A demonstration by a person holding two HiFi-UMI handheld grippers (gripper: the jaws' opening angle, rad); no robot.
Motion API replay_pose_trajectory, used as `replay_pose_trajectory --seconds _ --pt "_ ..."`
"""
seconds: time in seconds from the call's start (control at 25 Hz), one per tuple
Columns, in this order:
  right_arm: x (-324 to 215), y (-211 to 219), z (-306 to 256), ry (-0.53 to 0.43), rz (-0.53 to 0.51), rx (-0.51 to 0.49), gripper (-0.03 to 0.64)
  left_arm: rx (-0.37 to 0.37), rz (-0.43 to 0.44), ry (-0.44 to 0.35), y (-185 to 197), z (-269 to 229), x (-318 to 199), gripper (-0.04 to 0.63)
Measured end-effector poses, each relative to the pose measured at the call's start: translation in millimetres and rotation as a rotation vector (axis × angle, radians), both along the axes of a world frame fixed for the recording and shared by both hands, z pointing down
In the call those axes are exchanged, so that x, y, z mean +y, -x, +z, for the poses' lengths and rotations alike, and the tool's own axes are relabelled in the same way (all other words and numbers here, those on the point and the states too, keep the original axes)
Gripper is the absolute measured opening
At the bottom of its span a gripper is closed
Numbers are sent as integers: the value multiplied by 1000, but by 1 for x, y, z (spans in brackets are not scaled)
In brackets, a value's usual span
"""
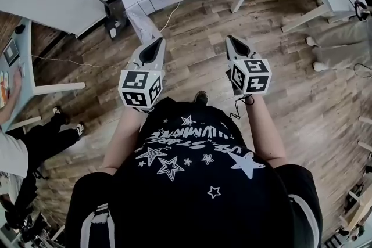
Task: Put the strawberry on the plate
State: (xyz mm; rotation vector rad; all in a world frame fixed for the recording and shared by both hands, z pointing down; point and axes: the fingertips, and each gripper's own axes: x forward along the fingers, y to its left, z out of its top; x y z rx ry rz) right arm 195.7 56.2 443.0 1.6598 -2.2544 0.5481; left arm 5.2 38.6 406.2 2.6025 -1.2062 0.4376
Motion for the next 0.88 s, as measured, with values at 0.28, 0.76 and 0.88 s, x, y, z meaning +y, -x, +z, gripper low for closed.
replay_pose_trajectory --seconds 0.28,0.76,0.88 --pt "6 52 -6 11 14 20 14 18 48 -17 44 -12 12 9" --pt "30 167 -11 8 45 78 14 55 93 -22 153 -9 13 9" --pt "37 183 -10 6 76 90 14 47 132 -28 167 -5 15 9"
